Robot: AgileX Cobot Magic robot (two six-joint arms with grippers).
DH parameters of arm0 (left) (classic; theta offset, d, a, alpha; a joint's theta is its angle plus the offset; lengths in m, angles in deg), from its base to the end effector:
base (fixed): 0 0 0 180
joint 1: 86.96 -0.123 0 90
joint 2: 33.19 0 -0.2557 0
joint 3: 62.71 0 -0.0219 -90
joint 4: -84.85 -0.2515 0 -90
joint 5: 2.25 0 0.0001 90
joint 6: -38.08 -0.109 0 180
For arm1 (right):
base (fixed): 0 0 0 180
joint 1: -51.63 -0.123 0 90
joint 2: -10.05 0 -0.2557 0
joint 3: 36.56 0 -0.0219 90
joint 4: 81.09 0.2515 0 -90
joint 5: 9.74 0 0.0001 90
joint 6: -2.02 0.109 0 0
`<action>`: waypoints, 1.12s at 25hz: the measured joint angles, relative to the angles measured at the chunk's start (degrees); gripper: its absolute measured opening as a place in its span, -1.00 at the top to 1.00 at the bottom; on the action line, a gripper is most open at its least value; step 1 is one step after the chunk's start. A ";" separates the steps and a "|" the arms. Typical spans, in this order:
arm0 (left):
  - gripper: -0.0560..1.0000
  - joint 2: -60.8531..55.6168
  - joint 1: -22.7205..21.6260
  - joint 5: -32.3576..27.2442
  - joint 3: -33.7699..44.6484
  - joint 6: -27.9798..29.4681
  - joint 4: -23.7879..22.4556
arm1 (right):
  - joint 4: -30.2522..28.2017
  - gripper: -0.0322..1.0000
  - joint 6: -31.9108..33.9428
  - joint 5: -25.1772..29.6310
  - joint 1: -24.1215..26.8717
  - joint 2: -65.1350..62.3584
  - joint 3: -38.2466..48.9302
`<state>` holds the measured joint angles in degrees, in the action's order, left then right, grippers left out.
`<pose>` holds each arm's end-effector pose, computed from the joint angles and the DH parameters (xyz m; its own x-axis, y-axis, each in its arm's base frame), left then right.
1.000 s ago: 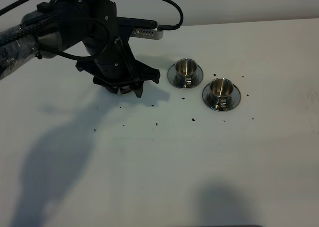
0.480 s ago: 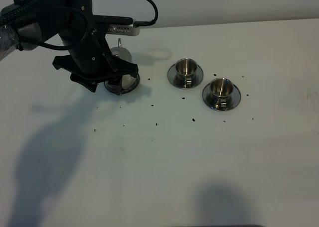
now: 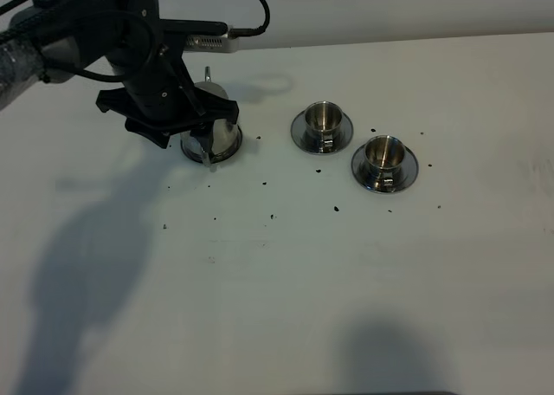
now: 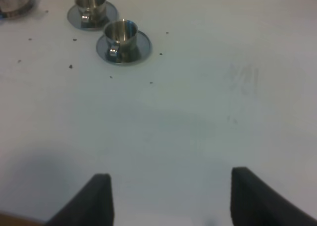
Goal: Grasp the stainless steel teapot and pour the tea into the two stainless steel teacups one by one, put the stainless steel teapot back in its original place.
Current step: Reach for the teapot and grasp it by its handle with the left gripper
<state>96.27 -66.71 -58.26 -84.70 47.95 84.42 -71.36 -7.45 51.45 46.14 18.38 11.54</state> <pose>0.4129 -0.1516 0.1613 -0.9444 0.1701 -0.2814 0.1891 0.9811 -0.0417 0.0385 0.0199 0.2679 -0.4358 -0.1241 -0.8914 -0.2626 0.9649 -0.0059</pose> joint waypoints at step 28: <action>-0.22 8.06 -0.31 0.98 -6.73 1.99 1.28 | 0.68 -0.04 0.00 0.00 0.00 -0.04 0.00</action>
<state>104.33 -67.02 -57.28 -91.43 49.94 85.70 -70.68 -7.45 51.45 46.14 18.35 11.54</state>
